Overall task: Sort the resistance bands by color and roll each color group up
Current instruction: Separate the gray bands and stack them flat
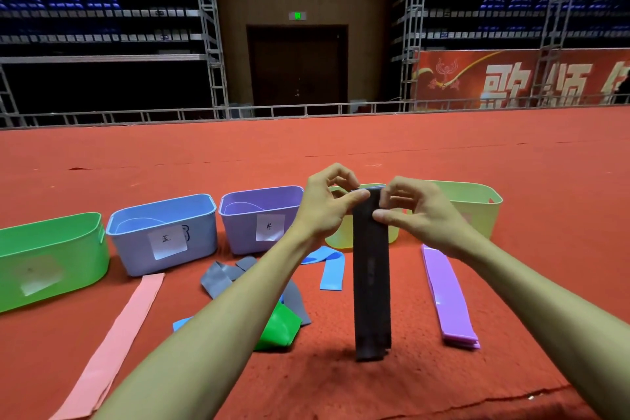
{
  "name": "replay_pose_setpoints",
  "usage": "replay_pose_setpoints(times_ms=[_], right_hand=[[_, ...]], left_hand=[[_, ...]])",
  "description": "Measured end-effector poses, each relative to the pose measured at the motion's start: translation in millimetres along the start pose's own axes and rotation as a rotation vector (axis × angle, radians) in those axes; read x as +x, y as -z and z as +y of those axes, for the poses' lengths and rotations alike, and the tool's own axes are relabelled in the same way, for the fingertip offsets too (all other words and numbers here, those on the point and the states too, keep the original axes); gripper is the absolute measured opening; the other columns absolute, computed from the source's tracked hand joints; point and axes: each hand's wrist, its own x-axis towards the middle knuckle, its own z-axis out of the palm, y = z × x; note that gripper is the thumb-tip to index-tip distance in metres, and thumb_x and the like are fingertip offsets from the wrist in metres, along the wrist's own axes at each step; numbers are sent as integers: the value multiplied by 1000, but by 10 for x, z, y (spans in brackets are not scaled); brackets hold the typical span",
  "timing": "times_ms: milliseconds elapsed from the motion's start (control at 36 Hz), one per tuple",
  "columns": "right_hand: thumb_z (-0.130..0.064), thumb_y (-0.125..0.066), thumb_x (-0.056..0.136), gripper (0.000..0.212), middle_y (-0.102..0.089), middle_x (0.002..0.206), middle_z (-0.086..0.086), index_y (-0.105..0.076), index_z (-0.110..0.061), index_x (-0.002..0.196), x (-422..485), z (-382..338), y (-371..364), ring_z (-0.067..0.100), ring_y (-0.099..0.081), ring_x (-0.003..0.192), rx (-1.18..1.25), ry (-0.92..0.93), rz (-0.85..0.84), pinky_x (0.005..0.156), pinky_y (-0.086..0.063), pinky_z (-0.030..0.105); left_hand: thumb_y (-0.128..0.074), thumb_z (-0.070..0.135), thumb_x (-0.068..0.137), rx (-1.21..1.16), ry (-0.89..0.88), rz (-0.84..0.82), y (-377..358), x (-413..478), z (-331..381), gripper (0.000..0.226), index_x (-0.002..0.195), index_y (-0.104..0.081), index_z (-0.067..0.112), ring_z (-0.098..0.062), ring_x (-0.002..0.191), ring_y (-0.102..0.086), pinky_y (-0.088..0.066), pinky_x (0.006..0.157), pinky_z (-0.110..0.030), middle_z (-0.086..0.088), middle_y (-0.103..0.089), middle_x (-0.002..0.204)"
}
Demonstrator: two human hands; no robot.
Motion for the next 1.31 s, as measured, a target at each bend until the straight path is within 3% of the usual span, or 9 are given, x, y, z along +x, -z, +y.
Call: replay_pose_setpoints(times_ms=[250, 417, 528, 639, 750, 833, 972, 1111, 1306], right_hand=[[2, -72, 79, 14, -75, 92, -2, -72, -8, 88, 38, -22, -79, 16, -69, 79, 120, -86, 10, 62, -58, 32], [4, -74, 77, 20, -74, 84, 1, -74, -15, 82, 62, -3, -106, 17, -71, 78, 120, -84, 115, 63, -56, 23], [3, -73, 78, 25, -72, 80, -8, -73, -20, 86, 92, 34, -91, 6, -65, 71, 124, -78, 213, 63, -54, 20], [4, -69, 82, 26, -70, 88, -5, -71, -16, 98, 124, 28, -24, 0, -63, 68, 131, -83, 311, 61, -53, 17], [4, -68, 83, 29, -70, 97, 1, -69, -16, 105, 142, 92, 29, -5, -63, 71, 110, -87, 357, 68, -53, 15], [4, -69, 82, 31, -70, 99, 4, -68, -17, 106, 142, 160, 48, -4, -64, 72, 106, -108, 397, 70, -54, 17], [3, -72, 80, 40, -69, 102, 3, -66, -19, 113, 127, 251, 122, -5, -63, 71, 85, -143, 438, 71, -56, 20], [6, -71, 78, 38, -70, 96, 7, -68, -17, 108, 102, 361, 133, 4, -64, 71, 108, -215, 444, 71, -59, 25], [5, -71, 79, 33, -70, 96, 2, -69, -17, 103, 17, 519, 33, -1, -65, 73, 98, -244, 429, 73, -58, 22]], left_hand=[[-72, -1, 80, -84, -8, 45, -25, -15, -63, 25, 73, -58, 19, -8, 61, -53, -48, 61, -29, 8, -59, 67], [-63, 12, 92, -159, 114, -50, -71, -109, -77, 17, 102, -55, 23, -13, 85, -62, -55, 76, -37, -4, -63, 95], [-59, 7, 93, -203, 223, -226, -115, -345, -258, 52, 129, -37, 36, -26, 98, -65, -52, 89, -50, -17, -67, 113], [-51, -13, 91, -99, 166, -334, -211, -650, -435, 77, 143, -16, 32, -8, 81, -67, -54, 76, -22, -5, -69, 96], [-56, -6, 89, -3, 121, -322, -272, -831, -612, 95, 138, -6, 59, -19, 80, -60, -52, 83, -32, -25, -67, 94], [-58, -4, 87, 28, 114, -312, -270, -916, -755, 96, 137, -13, 64, -17, 81, -60, -51, 86, -38, -19, -68, 96], [-60, -8, 82, 125, 153, -435, -278, -1094, -934, 83, 136, -35, 49, -7, 101, -60, -53, 85, -33, 9, -50, 136], [-62, -5, 82, 180, 186, -461, -287, -1246, -1086, 68, 139, -44, 28, 4, 111, -51, -50, 92, -27, 25, -46, 133], [-62, -3, 82, 191, 197, -477, -317, -1311, -1252, 68, 140, -42, 26, -8, 119, -54, -49, 96, -29, 12, -49, 138]])
